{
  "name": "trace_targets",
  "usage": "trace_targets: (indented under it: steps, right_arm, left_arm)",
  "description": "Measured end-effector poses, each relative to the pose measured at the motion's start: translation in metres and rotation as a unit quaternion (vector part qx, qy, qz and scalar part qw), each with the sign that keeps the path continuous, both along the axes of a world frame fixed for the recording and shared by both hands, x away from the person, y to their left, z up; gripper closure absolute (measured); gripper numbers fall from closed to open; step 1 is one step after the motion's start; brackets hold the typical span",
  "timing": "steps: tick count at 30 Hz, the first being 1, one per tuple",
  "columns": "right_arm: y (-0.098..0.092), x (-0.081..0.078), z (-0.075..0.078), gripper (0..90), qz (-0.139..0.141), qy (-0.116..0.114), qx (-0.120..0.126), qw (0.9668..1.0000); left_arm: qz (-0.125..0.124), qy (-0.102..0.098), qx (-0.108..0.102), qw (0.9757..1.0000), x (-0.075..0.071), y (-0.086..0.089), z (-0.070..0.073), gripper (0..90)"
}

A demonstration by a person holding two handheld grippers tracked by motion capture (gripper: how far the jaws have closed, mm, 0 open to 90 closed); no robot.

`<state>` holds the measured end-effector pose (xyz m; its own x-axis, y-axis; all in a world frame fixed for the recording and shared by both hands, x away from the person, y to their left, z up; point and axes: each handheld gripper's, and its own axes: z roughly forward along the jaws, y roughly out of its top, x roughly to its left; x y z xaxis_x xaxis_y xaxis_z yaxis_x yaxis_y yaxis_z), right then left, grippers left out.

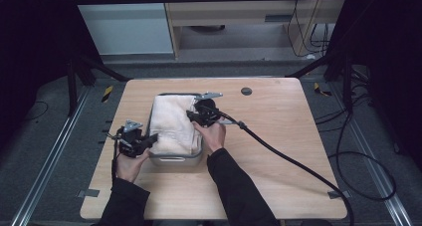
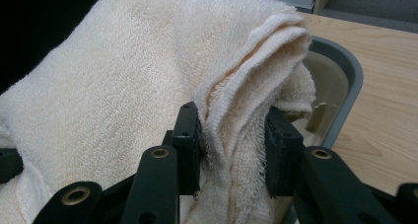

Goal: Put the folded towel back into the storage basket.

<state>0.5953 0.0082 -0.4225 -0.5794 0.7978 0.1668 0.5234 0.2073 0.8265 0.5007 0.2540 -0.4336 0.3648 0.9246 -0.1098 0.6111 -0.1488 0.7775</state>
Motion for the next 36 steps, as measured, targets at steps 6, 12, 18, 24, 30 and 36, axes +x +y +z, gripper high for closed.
trace_targets:
  steps: [6,12,18,24,30,36]
  right_arm:
    - [0.0,0.002,-0.004,63.3,0.004,0.006,-0.008,0.9999]
    - [0.001,0.002,-0.006,61.9,0.006,0.004,-0.014,0.9999]
    - [0.001,0.001,-0.007,59.0,0.009,-0.008,-0.031,0.9995]
    - [0.001,0.0,-0.008,58.5,0.014,-0.014,-0.047,0.9987]
    - [-0.001,-0.003,-0.002,55.8,0.018,-0.033,-0.045,0.9983]
    - [-0.01,-0.009,0.011,49.4,0.021,-0.049,-0.032,0.9981]
  left_arm:
    - [0.003,0.004,0.002,1.0,0.0,0.0,0.0,76.7]
    - [0.005,0.007,0.001,1.0,0.001,0.0,0.0,73.6]
    - [0.003,0.001,-0.003,1.0,0.0,0.0,0.001,68.7]
    - [0.009,-0.014,-0.009,0.9998,-0.002,0.002,0.005,65.0]
    - [0.01,-0.037,-0.022,0.999,-0.007,0.005,0.014,64.3]
    - [0.007,-0.055,-0.033,0.9979,-0.01,0.008,0.02,60.6]
